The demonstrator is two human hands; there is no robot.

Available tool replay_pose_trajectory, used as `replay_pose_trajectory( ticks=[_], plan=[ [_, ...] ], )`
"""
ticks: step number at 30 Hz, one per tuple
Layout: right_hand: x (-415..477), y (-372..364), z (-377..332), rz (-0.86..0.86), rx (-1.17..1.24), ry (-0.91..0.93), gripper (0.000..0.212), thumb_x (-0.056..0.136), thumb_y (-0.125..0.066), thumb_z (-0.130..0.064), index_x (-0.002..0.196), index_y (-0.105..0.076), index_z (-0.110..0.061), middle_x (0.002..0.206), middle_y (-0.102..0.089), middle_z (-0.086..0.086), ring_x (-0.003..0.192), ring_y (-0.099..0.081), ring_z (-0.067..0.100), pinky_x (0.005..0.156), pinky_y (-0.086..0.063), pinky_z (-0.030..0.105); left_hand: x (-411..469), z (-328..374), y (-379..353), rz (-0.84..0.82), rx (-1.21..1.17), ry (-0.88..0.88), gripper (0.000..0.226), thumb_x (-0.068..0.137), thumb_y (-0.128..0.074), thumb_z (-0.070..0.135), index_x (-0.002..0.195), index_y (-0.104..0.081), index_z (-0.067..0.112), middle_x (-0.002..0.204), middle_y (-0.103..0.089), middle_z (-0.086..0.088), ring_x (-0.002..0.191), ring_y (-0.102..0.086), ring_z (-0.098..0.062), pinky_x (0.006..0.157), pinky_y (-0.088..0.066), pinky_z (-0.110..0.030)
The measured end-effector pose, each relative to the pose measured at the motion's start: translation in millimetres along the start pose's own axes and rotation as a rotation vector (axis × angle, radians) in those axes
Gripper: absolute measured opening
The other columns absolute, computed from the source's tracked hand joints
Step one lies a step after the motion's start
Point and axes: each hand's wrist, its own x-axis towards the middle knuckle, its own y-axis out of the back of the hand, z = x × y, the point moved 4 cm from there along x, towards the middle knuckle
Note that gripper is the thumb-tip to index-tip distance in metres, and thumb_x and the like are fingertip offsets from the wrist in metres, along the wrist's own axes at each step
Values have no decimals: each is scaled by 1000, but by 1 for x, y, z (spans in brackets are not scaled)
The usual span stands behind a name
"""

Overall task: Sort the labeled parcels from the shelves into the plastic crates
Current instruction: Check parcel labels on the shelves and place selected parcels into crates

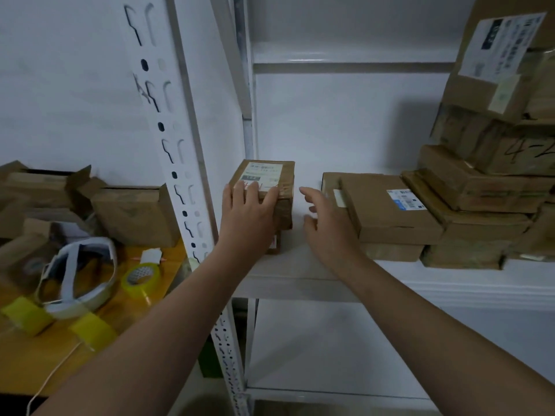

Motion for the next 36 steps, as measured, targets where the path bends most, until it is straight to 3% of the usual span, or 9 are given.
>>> replay_pose_trajectory(
  ticks=[6, 12, 18, 21, 25, 29, 32, 34, 36],
  plan=[
    [-8, 51, 31, 90, -174, 0, 43, 92, -45, 2, 131, -54, -14, 129, -58, 4, 121, -47, 20, 92, -30, 16, 5, 40, 23, 260, -163, -117, 53, 82, -66, 35, 125, -57, 6, 131, -55, -25, 127, -47, -44, 108, -29, -54],
    [-35, 110, 76, 119, -377, -115, 34, 90, -53, -3, 121, -62, -12, 124, -63, 7, 116, -53, 28, 96, -41, 37, 2, 117, 9, 237, -291, -339, 52, 70, -80, 23, 117, -62, 8, 127, -59, -20, 121, -54, -38, 103, -38, -46],
    [-52, 132, 106, 5, -467, -90, 33, 88, -57, -5, 119, -65, -10, 123, -64, 7, 116, -55, 29, 109, -30, 39, 19, 166, -7, 120, -252, -379, 48, 77, -61, 24, 123, -63, 11, 124, -63, -14, 113, -61, -32, 92, -50, -43],
    [-57, 136, 113, -10, -439, -73, 32, 90, -58, -7, 121, -64, -11, 126, -62, 6, 120, -53, 25, 114, -19, 35, 21, 168, -8, 70, -290, -362, 50, 67, -77, 8, 116, -66, 10, 114, -68, -12, 102, -66, -33, 75, -55, -41],
    [-60, 141, 116, 19, -426, -16, 31, 90, -63, -17, 121, -65, -14, 128, -61, 6, 121, -53, 27, 110, -26, 39, 17, 158, 0, 69, -352, -351, 57, 72, -77, 3, 126, -60, 9, 125, -63, -12, 114, -60, -33, 83, -53, -46],
    [-56, 150, 101, 95, -126, -51, 29, 94, -59, -28, 118, -65, -13, 126, -56, -2, 116, -53, 13, 97, -43, 23, 6, 136, 15, 194, -395, -316, 53, 69, -79, -2, 118, -63, 3, 116, -66, -16, 104, -64, -36, 80, -55, -47],
    [-45, 153, 86, 173, 162, -195, 21, 94, -59, -29, 110, -62, -15, 106, -60, -12, 92, -58, -4, 72, -45, 7, -1, 121, 23, 313, -383, -329, 40, 75, -72, -3, 114, -63, -2, 114, -65, -19, 102, -61, -37, 86, -52, -45],
    [-34, 149, 85, 183, 457, -377, 34, 91, -64, -26, 120, -50, -17, 105, -63, -7, 90, -61, -3, 73, -50, 12, -2, 111, 31, 378, -388, -322, 32, 81, -62, 2, 112, -62, -4, 114, -63, -21, 105, -56, -35, 87, -51, -44],
    [-24, 140, 85, 122, 702, -514, 61, 88, -69, -22, 138, -35, -19, 118, -63, 3, 102, -64, 13, 88, -56, 35, -3, 104, 41, 416, -394, -315, 30, 85, -57, 6, 113, -61, -4, 116, -61, -22, 109, -52, -35, 89, -49, -42]
  ],
)
